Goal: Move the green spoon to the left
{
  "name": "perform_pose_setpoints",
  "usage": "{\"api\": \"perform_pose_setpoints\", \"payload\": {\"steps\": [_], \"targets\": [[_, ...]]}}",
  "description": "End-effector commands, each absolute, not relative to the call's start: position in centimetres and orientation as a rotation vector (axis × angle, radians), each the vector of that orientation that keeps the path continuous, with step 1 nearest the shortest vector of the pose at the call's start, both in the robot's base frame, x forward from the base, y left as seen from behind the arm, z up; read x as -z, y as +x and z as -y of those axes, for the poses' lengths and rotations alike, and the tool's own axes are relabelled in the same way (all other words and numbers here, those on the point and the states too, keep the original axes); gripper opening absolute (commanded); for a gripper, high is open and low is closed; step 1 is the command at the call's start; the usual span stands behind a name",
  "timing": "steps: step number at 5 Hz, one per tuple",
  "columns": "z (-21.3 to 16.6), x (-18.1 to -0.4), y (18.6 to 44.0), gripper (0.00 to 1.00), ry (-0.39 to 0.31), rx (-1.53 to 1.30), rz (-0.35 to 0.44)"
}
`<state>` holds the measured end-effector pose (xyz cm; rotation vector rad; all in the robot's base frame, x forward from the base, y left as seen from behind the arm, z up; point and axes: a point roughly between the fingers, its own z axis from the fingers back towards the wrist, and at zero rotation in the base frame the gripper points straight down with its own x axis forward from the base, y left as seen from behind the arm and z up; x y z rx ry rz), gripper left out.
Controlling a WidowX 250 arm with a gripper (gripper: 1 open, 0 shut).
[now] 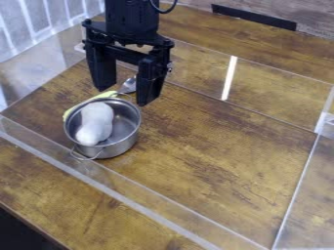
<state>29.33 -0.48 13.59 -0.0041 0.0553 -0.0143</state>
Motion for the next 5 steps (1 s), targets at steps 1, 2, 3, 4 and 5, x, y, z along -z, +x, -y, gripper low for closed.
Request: {"api": "perform_pose_setpoints", "payload": {"steps": [1,2,3,4,5], "targets": [[-0.3,-12.9,29.8,1.0,-0.001,0.012,-0.055],[-1.9,-12.5,30.9,1.0,0.006,0.005,-0.024],[-3.4,-12.2,31.9,1.0,0.006,-0.004,-0.001],[-3.8,-11.4,32.0,1.0,0.008,-0.008,-0.012],[-5.2,-10.9,33.0,1.0,0.01,-0.008,0.008]]}}
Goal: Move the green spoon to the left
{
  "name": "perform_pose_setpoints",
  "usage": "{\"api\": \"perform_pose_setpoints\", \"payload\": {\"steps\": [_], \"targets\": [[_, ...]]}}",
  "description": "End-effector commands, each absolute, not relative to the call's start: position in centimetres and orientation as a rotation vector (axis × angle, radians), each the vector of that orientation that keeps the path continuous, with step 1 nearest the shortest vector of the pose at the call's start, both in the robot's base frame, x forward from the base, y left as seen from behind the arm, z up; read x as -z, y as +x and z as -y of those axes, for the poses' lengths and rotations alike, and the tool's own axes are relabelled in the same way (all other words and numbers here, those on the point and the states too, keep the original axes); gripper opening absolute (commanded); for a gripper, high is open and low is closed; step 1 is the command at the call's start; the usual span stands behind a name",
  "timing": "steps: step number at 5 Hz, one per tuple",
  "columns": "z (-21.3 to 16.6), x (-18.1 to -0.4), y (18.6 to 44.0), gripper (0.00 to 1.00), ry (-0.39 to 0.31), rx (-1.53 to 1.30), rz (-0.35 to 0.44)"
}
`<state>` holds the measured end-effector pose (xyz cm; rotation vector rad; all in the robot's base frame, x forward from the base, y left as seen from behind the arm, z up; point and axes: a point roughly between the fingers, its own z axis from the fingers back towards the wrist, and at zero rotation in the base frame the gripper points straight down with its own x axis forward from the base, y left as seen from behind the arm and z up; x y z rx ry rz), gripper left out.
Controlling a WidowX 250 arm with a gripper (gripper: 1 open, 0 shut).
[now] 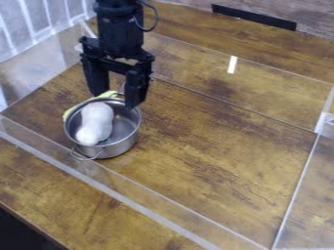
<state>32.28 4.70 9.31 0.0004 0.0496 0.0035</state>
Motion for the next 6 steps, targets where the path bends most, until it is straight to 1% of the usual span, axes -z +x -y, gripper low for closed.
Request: {"api": "perform_pose_setpoints", "payload": {"steps": [1,2,4,6], "targets": [[-6.2,-10.5,33.6,1.0,0.011,-0.01,0.021],[-6.9,-10.0,34.1,1.0,0.009,-0.013,0.027],[-8.9,-9.2,35.3,1.0,0.003,-0.023,0.063],[-10.1,-8.3,36.6,1.0,-0.009,-0.024,0.097]]}}
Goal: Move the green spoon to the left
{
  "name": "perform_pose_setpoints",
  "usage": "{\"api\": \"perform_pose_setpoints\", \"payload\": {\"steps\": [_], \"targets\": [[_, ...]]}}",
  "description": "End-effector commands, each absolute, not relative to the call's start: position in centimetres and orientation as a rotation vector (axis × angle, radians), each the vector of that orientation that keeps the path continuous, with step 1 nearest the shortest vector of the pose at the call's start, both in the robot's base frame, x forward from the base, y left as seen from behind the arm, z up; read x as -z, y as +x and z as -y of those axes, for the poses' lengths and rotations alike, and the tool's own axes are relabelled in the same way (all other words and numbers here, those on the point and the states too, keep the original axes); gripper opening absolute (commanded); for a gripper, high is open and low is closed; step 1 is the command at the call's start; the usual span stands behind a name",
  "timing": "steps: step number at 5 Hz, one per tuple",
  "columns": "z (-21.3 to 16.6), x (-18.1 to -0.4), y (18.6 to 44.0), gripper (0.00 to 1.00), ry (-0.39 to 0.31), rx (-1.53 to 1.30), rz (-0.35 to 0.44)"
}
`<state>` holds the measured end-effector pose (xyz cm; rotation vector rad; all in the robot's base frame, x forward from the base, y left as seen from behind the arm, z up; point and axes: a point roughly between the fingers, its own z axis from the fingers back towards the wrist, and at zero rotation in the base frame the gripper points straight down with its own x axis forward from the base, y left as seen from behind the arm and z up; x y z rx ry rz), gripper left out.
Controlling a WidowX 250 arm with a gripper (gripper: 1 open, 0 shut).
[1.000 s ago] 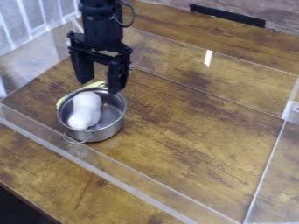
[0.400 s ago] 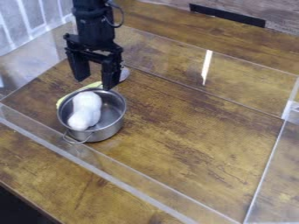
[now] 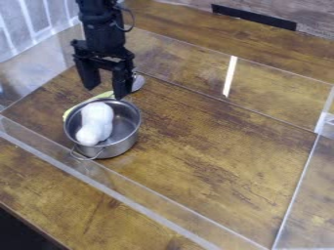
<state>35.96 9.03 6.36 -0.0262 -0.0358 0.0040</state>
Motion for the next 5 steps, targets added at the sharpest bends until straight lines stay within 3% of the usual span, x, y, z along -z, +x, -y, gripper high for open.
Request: {"api": "perform_pose_setpoints", "payload": {"steps": [1,5], "targets": [[-10.5,-7.9,37.2,1.0,-0.012,-0.023,0.112],[-12.2,-6.4,38.9,1.0,-0.042,-0.043,0.147]]}}
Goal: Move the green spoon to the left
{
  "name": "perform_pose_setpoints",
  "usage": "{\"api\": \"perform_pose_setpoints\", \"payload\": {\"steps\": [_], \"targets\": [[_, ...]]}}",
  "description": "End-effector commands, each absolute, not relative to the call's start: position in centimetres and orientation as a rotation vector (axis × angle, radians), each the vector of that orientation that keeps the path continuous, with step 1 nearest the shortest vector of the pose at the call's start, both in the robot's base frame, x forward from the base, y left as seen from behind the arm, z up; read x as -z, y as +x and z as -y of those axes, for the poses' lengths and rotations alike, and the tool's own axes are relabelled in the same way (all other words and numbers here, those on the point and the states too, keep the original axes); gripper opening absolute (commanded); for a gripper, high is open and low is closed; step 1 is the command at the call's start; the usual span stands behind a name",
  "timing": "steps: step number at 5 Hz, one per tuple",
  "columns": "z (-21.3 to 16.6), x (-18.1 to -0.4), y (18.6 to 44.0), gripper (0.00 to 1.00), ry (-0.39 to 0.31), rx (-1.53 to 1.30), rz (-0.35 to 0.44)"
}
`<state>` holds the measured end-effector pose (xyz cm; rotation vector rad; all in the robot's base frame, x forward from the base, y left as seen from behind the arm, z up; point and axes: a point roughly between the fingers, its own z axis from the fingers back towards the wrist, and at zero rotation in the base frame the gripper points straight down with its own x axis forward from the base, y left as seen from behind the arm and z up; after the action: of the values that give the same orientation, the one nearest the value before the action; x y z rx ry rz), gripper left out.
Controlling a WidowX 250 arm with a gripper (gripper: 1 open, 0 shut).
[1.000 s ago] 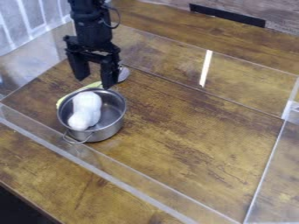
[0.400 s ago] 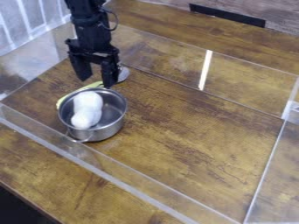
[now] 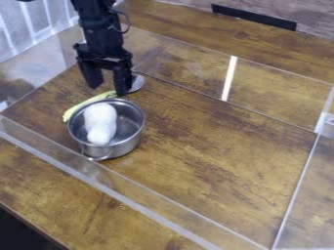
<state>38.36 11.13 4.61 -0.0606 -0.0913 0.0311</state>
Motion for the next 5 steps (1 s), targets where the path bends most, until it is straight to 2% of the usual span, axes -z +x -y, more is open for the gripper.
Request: {"api": "perform_pose_setpoints", "payload": {"steps": [1,4,5], "targets": [[-12.5,-6.2,39.2,1.0,-0.05,-0.052,0.147],[-12.5,-5.3,39.5,1.0,-0.072,-0.063,0.128],[-12.9,-6.7,39.0,1.0,-0.063,-0.078,0.151]]}}
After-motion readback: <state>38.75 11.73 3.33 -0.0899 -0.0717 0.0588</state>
